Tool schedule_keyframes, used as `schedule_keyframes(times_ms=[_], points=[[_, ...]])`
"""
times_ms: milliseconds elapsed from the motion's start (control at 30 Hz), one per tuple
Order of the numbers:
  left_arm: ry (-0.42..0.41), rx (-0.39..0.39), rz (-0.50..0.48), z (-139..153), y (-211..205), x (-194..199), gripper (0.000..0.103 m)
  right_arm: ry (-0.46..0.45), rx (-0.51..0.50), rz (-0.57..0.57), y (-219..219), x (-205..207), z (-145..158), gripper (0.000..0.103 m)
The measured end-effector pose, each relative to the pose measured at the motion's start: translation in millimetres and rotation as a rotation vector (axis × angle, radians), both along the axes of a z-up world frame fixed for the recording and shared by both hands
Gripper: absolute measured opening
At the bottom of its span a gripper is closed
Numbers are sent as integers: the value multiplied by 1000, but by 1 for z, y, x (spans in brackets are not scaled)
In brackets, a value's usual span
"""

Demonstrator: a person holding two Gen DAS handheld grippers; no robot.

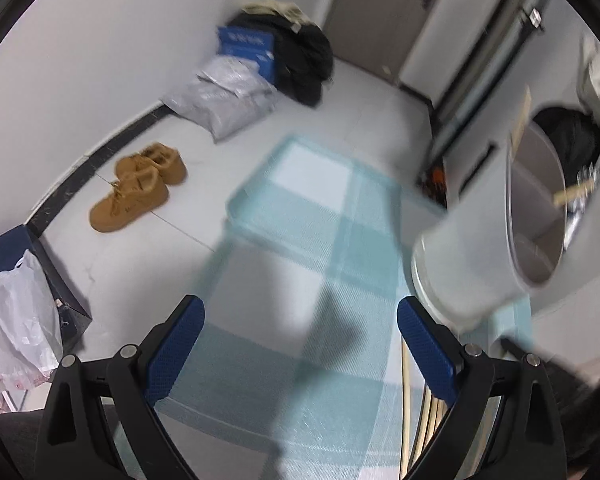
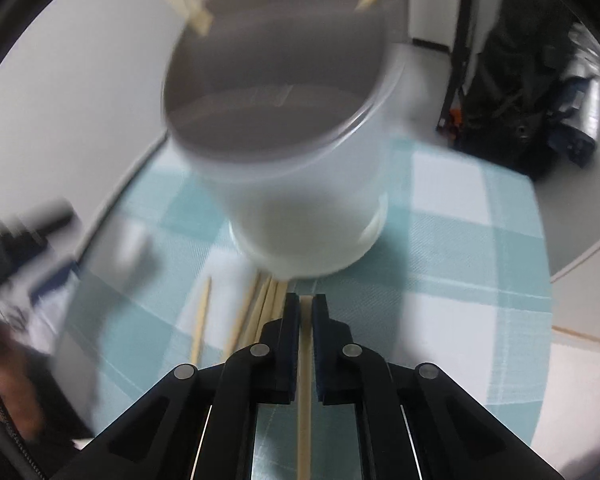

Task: Organize utensils
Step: 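Lift the chopstick with the right gripper while the left gripper grasps another chopstick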

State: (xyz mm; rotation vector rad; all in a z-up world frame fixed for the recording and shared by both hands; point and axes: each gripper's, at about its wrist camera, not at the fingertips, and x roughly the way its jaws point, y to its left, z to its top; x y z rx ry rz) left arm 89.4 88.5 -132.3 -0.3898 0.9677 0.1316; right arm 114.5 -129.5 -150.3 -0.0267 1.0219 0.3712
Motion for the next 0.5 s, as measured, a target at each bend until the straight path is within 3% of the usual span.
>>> schedule_keyframes(times_ms=[233, 400, 500], points=[[75, 29, -124, -15, -37, 3, 94, -66, 359, -143, -69, -4, 46, 5], [127, 84, -145, -19, -52, 9, 94, -87, 511, -213, -110, -10, 54, 5], [152, 116, -130, -22, -57, 12, 93, -94, 549, -238, -120, -10, 46, 5]])
